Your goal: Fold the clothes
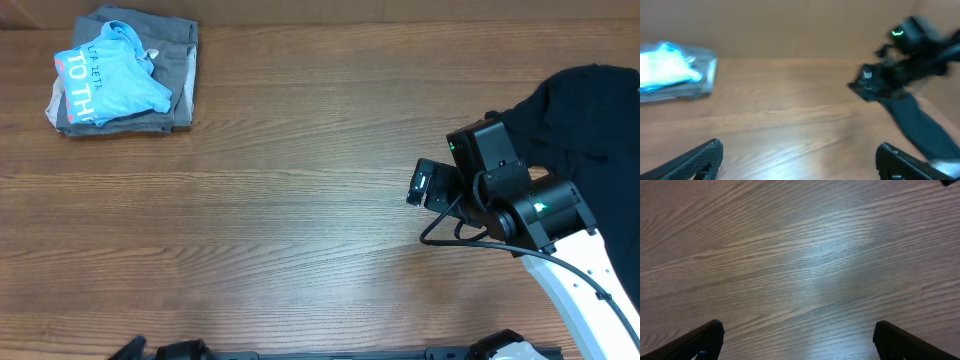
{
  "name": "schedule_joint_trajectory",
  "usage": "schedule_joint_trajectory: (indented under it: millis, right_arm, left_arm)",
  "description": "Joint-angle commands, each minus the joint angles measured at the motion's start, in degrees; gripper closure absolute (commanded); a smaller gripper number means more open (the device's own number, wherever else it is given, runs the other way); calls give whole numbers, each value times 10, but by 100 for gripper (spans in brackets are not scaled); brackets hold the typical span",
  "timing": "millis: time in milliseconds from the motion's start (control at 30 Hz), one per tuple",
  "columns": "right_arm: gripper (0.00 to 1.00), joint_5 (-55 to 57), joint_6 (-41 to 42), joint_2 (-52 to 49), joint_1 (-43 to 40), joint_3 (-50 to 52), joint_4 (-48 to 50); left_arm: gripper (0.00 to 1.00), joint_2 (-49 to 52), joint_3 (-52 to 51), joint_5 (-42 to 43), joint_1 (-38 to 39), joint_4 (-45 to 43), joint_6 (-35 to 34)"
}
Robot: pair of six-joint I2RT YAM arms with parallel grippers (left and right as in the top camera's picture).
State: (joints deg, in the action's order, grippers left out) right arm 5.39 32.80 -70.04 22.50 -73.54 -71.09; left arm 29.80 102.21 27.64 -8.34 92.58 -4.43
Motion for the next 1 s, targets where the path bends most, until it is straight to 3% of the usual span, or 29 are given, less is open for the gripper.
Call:
schedule_joint_trajectory:
  millis: [0, 233, 533, 967]
  right_arm:
    - [0, 5, 1, 0, -1, -3, 3]
    - [0, 6, 1, 0, -1, -3, 3]
    - [0, 6, 1, 0, -1, -3, 3]
    - [0, 6, 1, 0, -1, -3, 3]
  left_arm:
    - [0, -86, -141, -59, 1, -73, -24]
    - [0, -215, -449, -42, 2, -315, -70]
    - [0, -297, -732, -70, 9, -582, -77]
    - [0, -296, -932, -188, 38, -811, -76]
